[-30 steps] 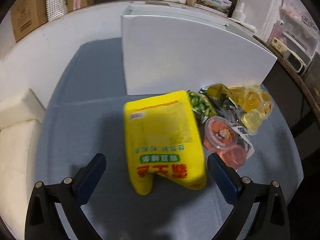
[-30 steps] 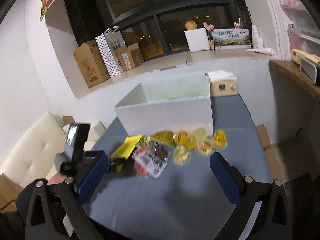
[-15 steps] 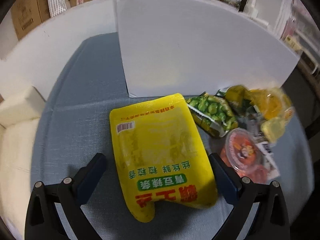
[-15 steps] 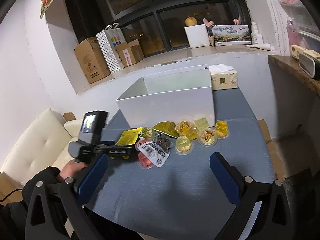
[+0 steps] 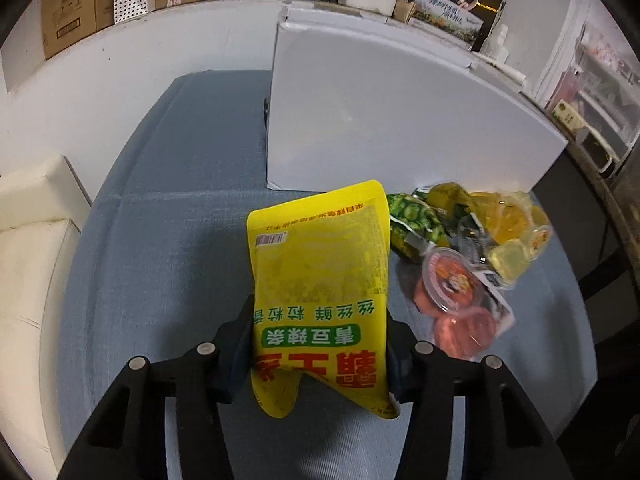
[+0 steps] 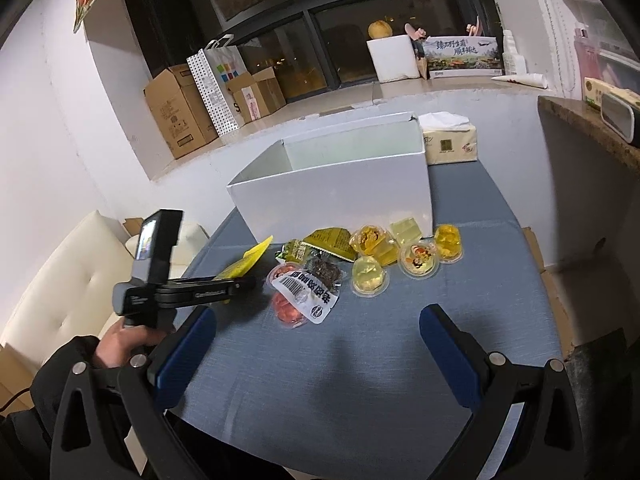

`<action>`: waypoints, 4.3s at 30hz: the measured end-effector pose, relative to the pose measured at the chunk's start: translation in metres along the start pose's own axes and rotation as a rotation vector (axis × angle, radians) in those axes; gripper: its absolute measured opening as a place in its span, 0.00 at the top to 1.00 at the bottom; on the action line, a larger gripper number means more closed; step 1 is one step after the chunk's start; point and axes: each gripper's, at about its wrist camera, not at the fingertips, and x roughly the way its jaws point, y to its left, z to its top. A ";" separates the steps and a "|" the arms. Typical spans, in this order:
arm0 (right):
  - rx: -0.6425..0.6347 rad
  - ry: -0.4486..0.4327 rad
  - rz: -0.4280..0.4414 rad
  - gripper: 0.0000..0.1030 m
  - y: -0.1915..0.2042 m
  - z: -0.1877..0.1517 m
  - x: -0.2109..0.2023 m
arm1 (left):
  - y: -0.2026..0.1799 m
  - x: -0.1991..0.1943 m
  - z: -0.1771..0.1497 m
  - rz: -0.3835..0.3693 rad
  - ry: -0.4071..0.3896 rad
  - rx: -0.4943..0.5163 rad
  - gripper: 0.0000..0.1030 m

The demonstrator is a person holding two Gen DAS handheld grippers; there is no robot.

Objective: Organize snacks

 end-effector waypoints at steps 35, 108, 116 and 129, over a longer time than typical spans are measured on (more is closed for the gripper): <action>0.175 0.201 0.050 0.66 -0.018 0.023 0.169 | 0.004 -0.104 -0.029 -0.062 -0.159 0.042 0.45; -0.038 0.071 -0.015 0.00 -0.018 0.047 0.076 | -0.032 -0.097 0.008 -0.017 -0.178 0.062 0.00; -0.105 0.141 -0.033 0.00 0.008 0.066 0.148 | -0.011 -0.099 -0.032 -0.029 -0.136 -0.011 0.00; -0.029 0.282 -0.015 0.69 -0.005 0.077 0.224 | 0.002 -0.090 -0.039 -0.029 -0.106 -0.048 0.00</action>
